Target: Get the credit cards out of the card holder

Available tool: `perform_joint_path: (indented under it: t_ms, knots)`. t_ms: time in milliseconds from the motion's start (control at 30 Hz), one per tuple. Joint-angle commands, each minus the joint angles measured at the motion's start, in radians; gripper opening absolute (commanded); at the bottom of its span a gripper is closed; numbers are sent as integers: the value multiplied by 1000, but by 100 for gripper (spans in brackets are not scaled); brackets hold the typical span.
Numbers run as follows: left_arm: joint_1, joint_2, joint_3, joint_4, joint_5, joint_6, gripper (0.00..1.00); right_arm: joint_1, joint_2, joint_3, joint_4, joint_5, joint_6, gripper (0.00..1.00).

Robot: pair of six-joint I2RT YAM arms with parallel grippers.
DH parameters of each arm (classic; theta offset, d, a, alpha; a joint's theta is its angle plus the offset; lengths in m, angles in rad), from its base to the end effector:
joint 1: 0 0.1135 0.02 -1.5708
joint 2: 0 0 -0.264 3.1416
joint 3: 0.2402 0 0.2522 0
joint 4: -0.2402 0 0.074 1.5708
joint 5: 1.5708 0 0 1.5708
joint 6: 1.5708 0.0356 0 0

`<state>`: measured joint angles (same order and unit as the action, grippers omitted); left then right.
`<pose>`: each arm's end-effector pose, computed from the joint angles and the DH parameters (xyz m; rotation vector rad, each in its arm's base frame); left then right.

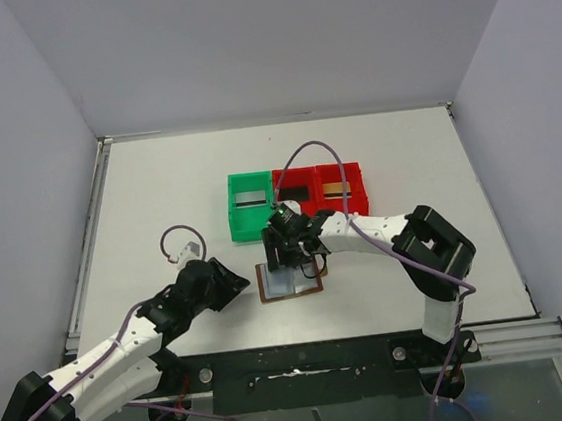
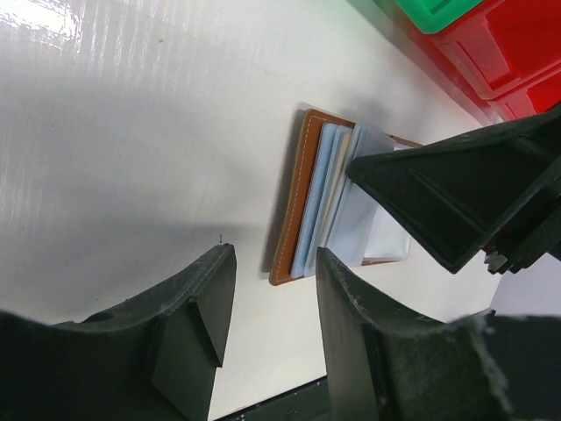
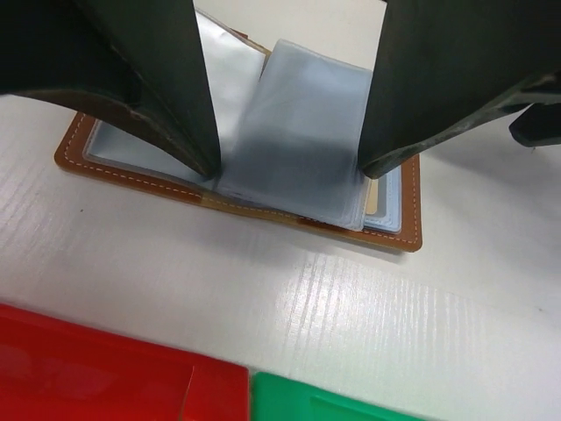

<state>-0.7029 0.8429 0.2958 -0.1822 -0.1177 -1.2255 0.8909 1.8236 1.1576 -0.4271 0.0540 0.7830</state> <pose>0.1296 -0.1043 0.1615 -0.6946 2.3477 -0.8176 0.2317 0.2835 0.1677 -0.1301 2.7447 0.4471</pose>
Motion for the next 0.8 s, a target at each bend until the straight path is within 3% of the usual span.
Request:
perform_joint_path:
  t_ms: [0, 600, 767]
  knots:
    - [6, 16, 32, 55, 22, 34, 40, -29, -35, -54, 46, -54, 21, 62]
    - [3, 102, 115, 238, 190, 158, 41, -123, -163, -294, 342, -223, 124, 56]
    - [3, 208, 104, 390, 292, 156, 41, -141, -187, -354, 437, -268, 145, 55]
